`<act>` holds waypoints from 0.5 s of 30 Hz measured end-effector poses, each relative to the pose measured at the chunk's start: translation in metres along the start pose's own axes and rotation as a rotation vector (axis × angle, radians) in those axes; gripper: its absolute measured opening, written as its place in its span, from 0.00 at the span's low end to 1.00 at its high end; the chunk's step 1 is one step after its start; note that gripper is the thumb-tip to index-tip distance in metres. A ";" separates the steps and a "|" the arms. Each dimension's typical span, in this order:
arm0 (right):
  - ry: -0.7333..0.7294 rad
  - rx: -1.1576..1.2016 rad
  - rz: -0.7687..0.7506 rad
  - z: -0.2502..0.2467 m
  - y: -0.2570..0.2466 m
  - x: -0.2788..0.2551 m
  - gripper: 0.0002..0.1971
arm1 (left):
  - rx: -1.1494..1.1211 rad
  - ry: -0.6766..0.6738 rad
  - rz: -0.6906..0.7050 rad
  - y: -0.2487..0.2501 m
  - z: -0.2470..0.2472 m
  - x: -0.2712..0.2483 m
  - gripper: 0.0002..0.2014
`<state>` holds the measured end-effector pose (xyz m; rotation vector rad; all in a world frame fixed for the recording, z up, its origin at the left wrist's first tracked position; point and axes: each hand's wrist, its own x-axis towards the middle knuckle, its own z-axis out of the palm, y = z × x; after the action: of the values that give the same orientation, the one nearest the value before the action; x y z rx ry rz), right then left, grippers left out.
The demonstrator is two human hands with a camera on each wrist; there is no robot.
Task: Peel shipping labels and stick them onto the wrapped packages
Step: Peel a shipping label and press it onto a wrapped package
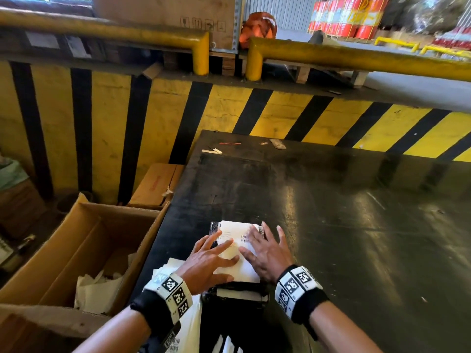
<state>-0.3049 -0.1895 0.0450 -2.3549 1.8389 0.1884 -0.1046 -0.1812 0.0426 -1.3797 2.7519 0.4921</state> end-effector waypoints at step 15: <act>-0.069 -0.041 -0.146 -0.017 -0.012 0.012 0.44 | -0.137 0.112 -0.044 -0.009 0.019 -0.017 0.37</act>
<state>-0.2897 -0.2014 0.0599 -2.4652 1.6402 0.2895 -0.0901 -0.1676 0.0252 -1.5392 2.8150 0.6307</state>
